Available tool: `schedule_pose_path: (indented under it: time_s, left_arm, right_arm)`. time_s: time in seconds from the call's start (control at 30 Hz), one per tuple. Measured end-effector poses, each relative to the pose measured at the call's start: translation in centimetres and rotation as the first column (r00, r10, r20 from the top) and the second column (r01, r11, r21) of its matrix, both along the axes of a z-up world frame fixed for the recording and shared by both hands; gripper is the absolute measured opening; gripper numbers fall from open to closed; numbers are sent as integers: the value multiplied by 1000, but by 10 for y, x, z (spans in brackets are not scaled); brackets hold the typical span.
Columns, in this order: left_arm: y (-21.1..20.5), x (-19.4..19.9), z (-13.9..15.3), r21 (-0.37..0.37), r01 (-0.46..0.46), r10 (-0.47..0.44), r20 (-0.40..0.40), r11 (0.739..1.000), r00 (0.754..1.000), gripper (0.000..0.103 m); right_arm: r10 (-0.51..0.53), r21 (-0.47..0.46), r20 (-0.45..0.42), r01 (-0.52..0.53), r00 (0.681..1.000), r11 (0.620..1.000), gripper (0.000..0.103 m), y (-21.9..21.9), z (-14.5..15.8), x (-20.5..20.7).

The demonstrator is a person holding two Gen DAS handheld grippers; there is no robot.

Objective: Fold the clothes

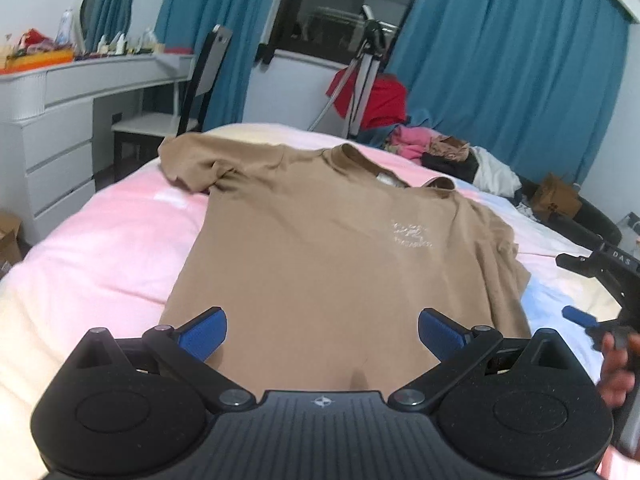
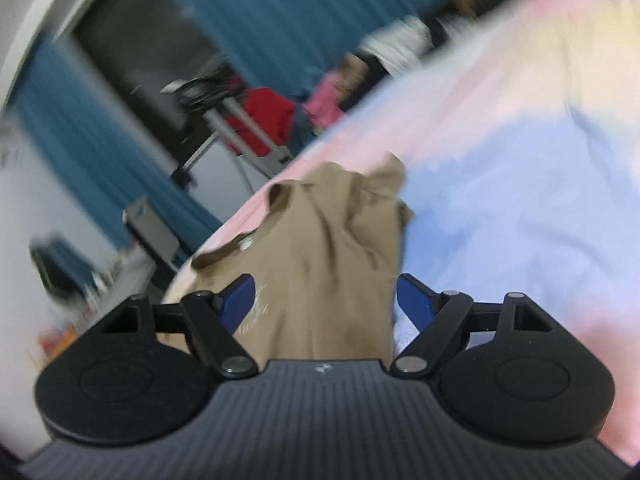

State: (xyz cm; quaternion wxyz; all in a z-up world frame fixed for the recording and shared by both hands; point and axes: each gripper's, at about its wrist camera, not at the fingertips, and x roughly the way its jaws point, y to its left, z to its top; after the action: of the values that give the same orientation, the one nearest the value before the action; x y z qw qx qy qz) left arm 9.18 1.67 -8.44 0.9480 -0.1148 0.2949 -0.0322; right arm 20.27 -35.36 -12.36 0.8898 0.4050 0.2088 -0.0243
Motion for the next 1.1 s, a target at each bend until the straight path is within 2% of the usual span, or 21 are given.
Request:
schedule_pose_path:
  time_s: [0.07,0.17,0.27,0.3,0.4,0.57,0.6,0.63,0.7,0.73,0.8,0.97,1.07,1.1]
  left_arm:
    - [-2,3,-3,3,-3,3,-9,1000,1000,103]
    - [-3,7,-7,4,-12,12,-11,1000,1000,103]
    - [-5,13,-11,-3,-24,24,-20,1000,1000,103]
    - [-5,16,-13,-5,-29,29,-23,1000,999,103]
    - [-7,26,-20,-14,-33,32,-41,999,999,103]
    - [-10,41,-34,-23,-22,20,-79,1000,997,103]
    - [-12,44,-36,-23,-19,17,-87,1000,996,103]
    - [-14,47,-39,-24,-16,14,-94,1000,995,103]
    - [-18,51,-42,-15,-1,0,-102,1000,995,103]
    - [-20,52,-43,-7,8,-8,-102,1000,995,103]
    - [-25,53,-44,12,21,-20,-94,1000,995,103]
    - [-31,52,-42,42,46,-43,-75,998,996,103]
    - [-32,49,-40,61,46,-42,-54,997,998,103]
    - [-32,48,-39,66,44,-40,-48,997,998,103]
  right_arm:
    - [-41,113,-19,43,999,993,81,-24,-17,17]
    - [-102,250,-23,104,995,963,81,-60,-37,40]
    - [-136,289,-5,131,991,948,80,-83,-50,66]
    - [-123,278,-6,120,992,953,80,-86,-53,78]
    - [-54,211,-24,58,998,976,64,-85,-61,118]
    - [56,53,9,-57,998,997,59,-68,-67,164]
    - [73,21,15,-73,997,997,47,-64,-68,170]
    - [76,-5,21,-76,997,997,39,-61,-67,174]
    - [36,-38,33,-35,999,999,17,-63,-61,170]
    - [17,-54,39,-15,999,998,13,-64,-57,169]
    - [-22,-86,53,27,998,996,10,-65,-51,165]
    - [-117,-162,93,131,989,978,9,-69,-35,157]
    - [-206,-253,99,225,973,941,10,-74,-21,147]
    - [-237,-247,103,255,966,935,11,-80,-20,141]
